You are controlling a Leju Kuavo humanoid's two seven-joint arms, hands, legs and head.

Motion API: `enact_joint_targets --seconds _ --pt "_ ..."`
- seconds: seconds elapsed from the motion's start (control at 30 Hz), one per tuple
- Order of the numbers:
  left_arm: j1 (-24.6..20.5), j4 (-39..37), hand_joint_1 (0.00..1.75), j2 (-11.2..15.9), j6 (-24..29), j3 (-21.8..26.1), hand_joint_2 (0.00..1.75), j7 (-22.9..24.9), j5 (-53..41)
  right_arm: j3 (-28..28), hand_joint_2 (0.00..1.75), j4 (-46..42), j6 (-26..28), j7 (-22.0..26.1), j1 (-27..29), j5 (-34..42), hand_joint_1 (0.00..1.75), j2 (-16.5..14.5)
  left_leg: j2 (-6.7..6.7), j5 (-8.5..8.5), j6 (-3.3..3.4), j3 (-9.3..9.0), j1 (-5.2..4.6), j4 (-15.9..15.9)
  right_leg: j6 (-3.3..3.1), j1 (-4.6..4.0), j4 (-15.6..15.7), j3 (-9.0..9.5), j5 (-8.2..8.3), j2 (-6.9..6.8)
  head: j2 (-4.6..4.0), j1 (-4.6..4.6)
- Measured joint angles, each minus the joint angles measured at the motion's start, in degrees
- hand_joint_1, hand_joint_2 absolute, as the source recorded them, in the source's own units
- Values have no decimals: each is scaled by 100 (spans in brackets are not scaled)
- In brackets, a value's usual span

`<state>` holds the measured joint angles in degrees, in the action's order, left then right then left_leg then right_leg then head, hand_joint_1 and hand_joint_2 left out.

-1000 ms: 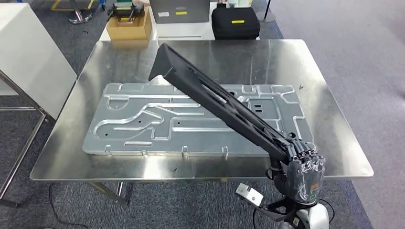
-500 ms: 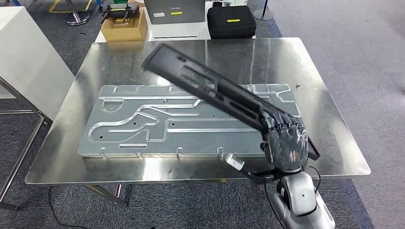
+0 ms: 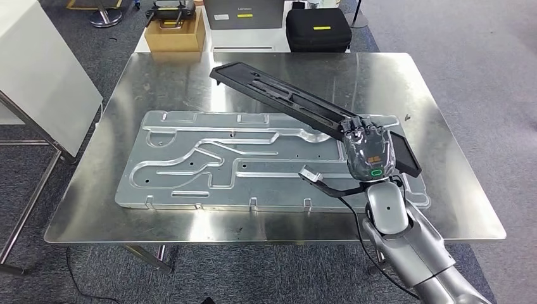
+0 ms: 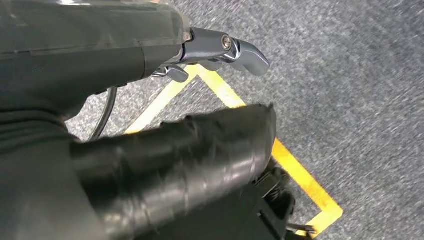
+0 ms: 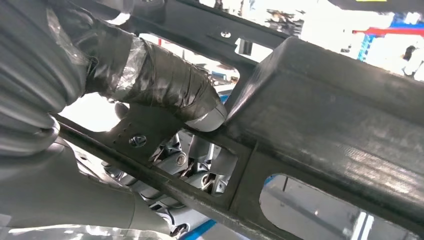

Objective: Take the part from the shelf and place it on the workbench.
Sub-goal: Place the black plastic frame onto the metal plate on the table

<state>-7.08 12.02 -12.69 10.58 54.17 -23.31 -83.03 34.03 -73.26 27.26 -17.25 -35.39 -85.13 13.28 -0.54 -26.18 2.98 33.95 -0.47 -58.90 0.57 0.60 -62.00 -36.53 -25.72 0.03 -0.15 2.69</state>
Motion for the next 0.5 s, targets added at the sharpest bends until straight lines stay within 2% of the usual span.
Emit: enact_joint_targets --seconds 0.07,0.17,0.23,0.3,0.33,0.37,0.4,0.47,0.5 --pt "-31 0 0 -10 -3 -31 0 20 -6 205 175 322 -16 -87 -251 0 166 -4 -1 5 -41 21 -11 0 -27 -33 207 86 3 -1 0 -2" --pt "-49 0 0 -11 -3 -84 0 36 -5 547 175 766 -4 -212 -433 0 167 -4 5 -68 -128 43 -3 -63 -77 2 306 136 22 -15 0 -4" --pt "-52 0 0 -10 -1 -110 0 42 1 694 175 987 5 -263 -469 0 166 -1 13 -322 -186 245 12 -507 -121 28 362 185 37 -34 0 -11" --pt "-46 0 0 -10 1 -124 0 51 6 792 175 1164 13 -297 -485 0 166 1 17 -616 -227 621 39 -1248 -142 23 362 192 29 -38 0 -14" --pt "-39 0 0 -9 2 -128 0 56 8 834 175 1236 18 -307 -480 0 166 1 17 -669 -243 771 53 -1510 -146 23 356 194 21 -37 0 -14" --pt "-33 0 0 -9 3 -130 0 60 11 870 175 1296 22 -311 -470 0 165 2 18 -615 -255 835 67 -1577 -144 25 348 195 11 -34 0 -14" --pt "-29 0 0 -9 5 -131 0 63 15 898 175 1348 30 -312 -457 0 164 4 19 -460 -263 789 83 -1423 -135 30 336 199 -2 -27 0 -15" --pt "-31 1 0 -8 13 -132 0 64 33 922 175 1409 66 -312 -426 0 161 8 19 -61 -270 451 105 -674 -95 38 304 211 -39 -11 0 -15" --pt "-34 1 0 -8 17 -132 0 60 47 922 175 1430 101 -312 -405 0 156 13 16 57 -258 297 104 -341 -68 34 284 209 -58 -5 0 -14"
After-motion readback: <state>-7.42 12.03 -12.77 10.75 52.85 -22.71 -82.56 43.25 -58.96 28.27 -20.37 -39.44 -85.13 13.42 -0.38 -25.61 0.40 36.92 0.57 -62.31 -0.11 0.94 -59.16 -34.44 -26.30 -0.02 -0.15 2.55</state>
